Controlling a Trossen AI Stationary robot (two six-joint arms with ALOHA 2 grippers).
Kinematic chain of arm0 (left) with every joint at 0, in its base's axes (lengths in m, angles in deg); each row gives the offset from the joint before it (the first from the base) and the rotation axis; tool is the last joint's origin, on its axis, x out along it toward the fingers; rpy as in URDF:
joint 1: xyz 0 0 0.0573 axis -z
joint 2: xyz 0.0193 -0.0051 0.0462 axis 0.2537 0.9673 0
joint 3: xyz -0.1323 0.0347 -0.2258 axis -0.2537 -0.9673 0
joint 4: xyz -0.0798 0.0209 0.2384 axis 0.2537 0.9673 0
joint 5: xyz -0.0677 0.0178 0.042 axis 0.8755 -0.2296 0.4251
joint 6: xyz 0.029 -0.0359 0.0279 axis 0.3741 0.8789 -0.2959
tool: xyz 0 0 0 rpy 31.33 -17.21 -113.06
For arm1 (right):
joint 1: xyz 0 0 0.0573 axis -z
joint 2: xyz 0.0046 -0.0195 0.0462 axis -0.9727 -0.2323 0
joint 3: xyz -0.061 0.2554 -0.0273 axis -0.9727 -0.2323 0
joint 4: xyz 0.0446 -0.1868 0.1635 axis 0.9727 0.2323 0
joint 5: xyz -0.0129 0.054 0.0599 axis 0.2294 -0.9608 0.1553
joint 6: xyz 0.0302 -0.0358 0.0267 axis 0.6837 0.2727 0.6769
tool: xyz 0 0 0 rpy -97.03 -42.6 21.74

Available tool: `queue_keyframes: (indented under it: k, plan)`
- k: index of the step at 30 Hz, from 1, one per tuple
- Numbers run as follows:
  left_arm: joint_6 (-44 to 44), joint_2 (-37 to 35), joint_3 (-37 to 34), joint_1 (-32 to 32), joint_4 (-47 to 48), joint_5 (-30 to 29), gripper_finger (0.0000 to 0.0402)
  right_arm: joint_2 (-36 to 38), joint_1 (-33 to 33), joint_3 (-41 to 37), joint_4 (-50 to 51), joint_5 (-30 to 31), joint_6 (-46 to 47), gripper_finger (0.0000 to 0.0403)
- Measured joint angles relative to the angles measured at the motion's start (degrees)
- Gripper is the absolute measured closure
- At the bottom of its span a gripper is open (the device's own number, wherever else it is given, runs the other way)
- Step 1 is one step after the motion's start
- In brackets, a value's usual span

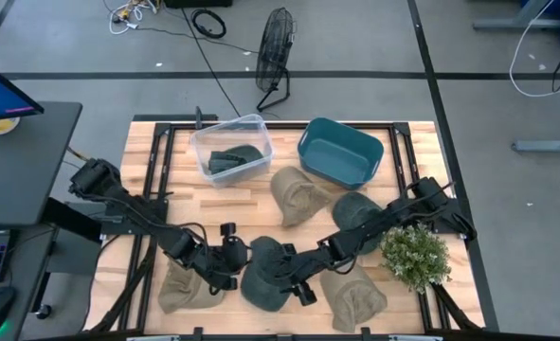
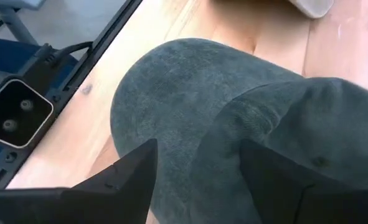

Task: Pick & Place hat
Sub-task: Put the bottom blue cap into the transparent bin

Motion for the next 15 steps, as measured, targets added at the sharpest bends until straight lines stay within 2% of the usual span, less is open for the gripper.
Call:
queue_keyframes:
  k: [8,15]
  plan:
    - [-0.4,0.0,0.0,0.6,-0.8,0.0,0.0231,2.0,-0.1,0.0,0.7,2.3,-2.9,0.019]
    - [-0.4,0.0,0.0,0.5,-2.2,0.8,0.0232,-0.1,1.2,0.0,5.7,2.6,-1.3,0.0191]
